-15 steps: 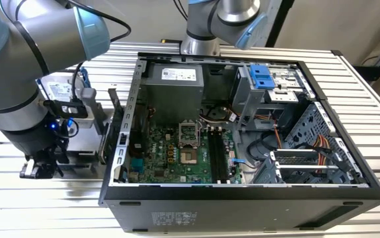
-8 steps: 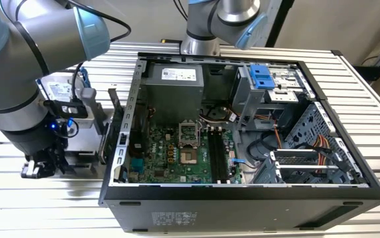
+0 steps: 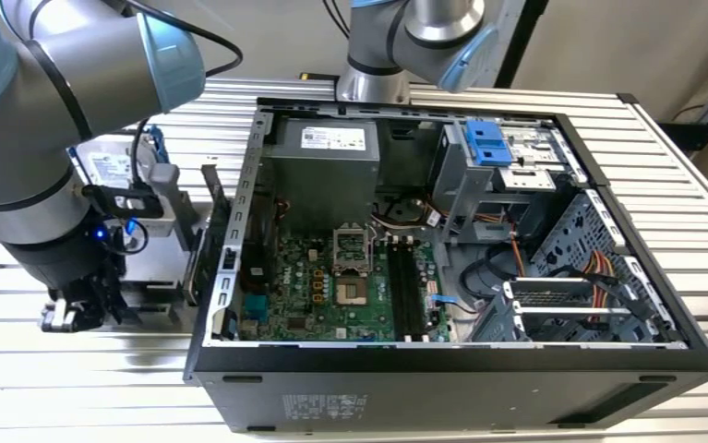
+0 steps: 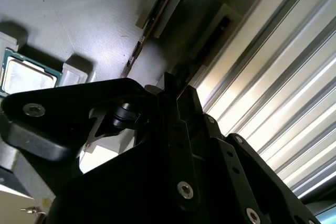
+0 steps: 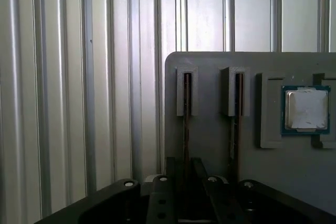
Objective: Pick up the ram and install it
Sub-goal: 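Pick up the ram and move it above insertion slot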
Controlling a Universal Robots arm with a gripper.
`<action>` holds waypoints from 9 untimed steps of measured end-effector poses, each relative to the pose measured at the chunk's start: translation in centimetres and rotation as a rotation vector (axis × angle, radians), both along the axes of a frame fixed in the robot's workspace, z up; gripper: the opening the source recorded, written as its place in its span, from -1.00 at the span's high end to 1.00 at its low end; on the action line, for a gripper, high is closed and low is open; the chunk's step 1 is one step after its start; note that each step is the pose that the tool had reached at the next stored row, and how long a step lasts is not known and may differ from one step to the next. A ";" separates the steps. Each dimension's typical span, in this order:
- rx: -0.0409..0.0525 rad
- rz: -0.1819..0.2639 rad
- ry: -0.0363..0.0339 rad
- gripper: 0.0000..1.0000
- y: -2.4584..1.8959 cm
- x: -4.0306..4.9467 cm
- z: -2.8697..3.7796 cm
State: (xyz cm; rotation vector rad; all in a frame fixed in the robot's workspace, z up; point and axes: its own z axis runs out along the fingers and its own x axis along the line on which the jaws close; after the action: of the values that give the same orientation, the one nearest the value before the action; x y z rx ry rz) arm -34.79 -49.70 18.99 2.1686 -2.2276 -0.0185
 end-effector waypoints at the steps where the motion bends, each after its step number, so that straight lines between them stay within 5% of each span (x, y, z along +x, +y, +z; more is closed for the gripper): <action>1: 0.0000 0.001 0.0000 -1.00 0.00 0.00 0.00; 2: 0.0000 0.002 0.0000 1.00 0.00 0.00 0.00; 9: 0.0000 0.010 0.0000 1.00 0.00 0.00 0.00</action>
State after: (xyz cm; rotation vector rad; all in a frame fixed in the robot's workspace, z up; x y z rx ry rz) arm -34.79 -49.70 18.99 2.1802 -2.2162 -0.0182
